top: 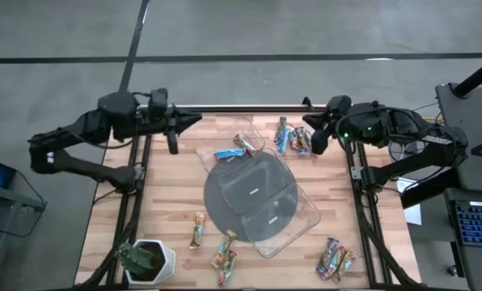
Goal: Pick and place Granola Bars by type
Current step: Put the red granola bar into the top transparent bin
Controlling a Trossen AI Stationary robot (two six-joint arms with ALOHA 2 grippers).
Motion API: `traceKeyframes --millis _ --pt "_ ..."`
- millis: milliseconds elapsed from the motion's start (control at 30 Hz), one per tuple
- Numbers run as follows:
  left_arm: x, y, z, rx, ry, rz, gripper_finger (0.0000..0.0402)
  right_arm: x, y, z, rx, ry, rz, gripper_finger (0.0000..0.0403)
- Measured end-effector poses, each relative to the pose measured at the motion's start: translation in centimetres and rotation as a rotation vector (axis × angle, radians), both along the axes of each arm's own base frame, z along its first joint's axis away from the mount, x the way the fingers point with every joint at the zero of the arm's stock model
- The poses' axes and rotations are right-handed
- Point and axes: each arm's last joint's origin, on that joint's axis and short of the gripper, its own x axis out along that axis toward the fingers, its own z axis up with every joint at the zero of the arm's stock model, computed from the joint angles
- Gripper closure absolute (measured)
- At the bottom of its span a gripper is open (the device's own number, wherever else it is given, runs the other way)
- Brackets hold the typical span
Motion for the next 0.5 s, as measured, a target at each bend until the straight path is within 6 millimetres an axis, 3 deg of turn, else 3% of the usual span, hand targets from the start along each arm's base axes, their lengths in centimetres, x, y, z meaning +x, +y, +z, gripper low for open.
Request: traceKeyframes --millis 300,500 --pt "-2.9 -0.3 -1.2 0.040 -0.015 -0.003 0.0401 0.2 -1.2 0.3 0.054 -0.069 -0.170 0.0314" --pt "-3.5 -0.4 -1.0 0.074 -0.027 -0.004 0.0401 0.3 -3.8 0.4 0.167 -0.003 -0.341 0.0277"
